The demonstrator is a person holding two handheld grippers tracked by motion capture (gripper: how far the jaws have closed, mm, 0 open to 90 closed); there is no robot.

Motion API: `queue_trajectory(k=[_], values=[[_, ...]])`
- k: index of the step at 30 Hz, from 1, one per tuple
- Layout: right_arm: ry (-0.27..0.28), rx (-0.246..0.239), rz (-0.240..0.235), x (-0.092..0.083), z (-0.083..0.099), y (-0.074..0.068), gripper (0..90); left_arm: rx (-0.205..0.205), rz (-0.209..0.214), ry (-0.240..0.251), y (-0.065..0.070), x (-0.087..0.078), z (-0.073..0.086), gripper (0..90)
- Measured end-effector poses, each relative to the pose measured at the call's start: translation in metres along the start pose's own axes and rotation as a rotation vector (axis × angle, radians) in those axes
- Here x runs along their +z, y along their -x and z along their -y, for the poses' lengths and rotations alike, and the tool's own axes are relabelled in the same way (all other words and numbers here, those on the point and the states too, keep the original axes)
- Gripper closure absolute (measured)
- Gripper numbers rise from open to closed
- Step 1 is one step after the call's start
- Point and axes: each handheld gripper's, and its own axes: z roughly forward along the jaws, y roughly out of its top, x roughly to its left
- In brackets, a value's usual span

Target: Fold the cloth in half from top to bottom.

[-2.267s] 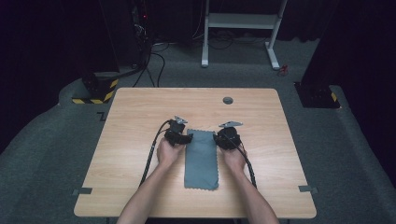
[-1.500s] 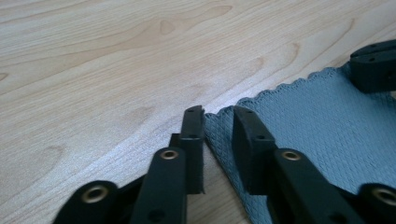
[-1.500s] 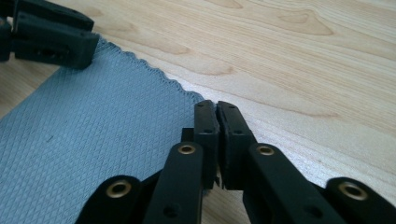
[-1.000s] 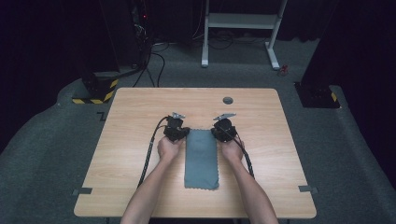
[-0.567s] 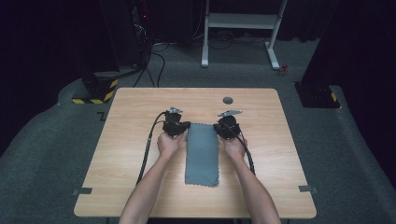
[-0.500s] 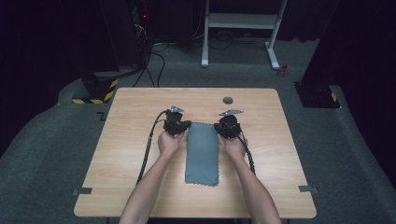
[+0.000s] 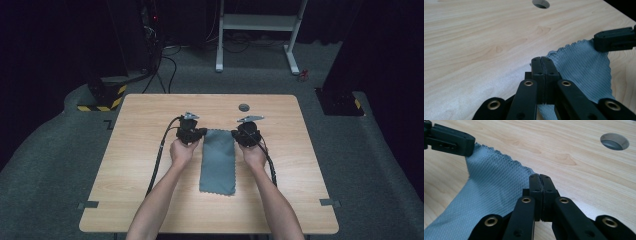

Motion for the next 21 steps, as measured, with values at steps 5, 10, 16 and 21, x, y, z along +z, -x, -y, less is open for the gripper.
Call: queue_trajectory(k=[5,10,16,21], values=[[-0.023,-0.043,-0.007,-0.001,0.006,-0.006,89.6,0.005,0.012,-0.026,-0.001,0.002,0.011,89.5],[-0.036,-0.072,-0.018,-0.003,0.016,-0.012,89.6,0.03,0.02,-0.039,0.003,0.0,0.019,89.5],[-0.038,-0.056,-0.037,-0.005,0.029,-0.012,89.6,0.055,0.031,-0.049,0.009,-0.003,0.027,89.5],[-0.029,-0.047,-0.053,-0.009,0.035,-0.014,89.5,0.06,0.034,-0.048,0.011,-0.006,0.033,89.5]])
